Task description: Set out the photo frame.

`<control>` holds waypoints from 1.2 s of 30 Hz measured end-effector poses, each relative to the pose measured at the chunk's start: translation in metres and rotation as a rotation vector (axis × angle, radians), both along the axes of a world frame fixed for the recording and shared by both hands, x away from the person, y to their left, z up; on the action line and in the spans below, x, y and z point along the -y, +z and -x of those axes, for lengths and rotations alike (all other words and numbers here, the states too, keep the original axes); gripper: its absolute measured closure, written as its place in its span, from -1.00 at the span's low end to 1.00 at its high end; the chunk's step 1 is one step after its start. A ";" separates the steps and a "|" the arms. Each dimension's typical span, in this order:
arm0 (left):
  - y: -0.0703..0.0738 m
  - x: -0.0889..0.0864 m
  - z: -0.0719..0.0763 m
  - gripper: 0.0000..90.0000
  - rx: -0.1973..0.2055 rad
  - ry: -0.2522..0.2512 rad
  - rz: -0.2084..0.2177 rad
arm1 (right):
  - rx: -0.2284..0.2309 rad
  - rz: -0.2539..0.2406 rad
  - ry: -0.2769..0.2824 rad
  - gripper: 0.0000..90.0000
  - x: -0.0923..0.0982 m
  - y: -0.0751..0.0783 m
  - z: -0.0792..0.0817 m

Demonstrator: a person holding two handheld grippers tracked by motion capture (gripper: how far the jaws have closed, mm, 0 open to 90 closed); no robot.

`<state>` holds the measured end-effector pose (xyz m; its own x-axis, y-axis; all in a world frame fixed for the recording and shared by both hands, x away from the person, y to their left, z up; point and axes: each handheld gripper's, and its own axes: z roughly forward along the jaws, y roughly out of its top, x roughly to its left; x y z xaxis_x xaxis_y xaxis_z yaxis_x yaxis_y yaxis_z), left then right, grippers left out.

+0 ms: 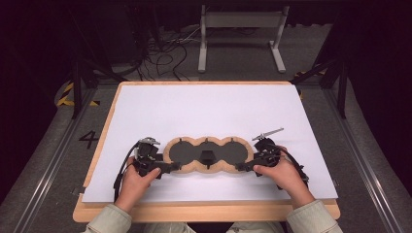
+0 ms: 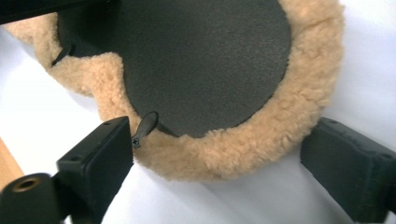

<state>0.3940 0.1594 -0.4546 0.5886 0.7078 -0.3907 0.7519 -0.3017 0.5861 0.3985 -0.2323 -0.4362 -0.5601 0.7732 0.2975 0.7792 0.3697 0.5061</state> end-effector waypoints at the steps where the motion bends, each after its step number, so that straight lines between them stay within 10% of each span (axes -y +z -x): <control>1: 0.000 0.000 0.000 -0.67 0.000 0.008 0.000 | -0.007 -0.006 -0.010 -0.71 0.001 0.000 0.000; 17: 0.004 0.004 -0.002 -0.61 -0.055 0.090 0.006 | -0.004 0.016 -0.067 -0.65 -0.004 0.001 0.004; 36: 0.010 0.007 0.003 -0.30 0.000 0.178 -0.040 | 0.005 0.000 -0.165 -0.34 -0.002 0.005 0.007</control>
<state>0.3913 0.1527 -0.4446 0.4524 0.8158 -0.3601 0.7956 -0.1869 0.5763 0.3914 -0.2303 -0.4314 -0.4269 0.8549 0.2949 0.8267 0.2367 0.5105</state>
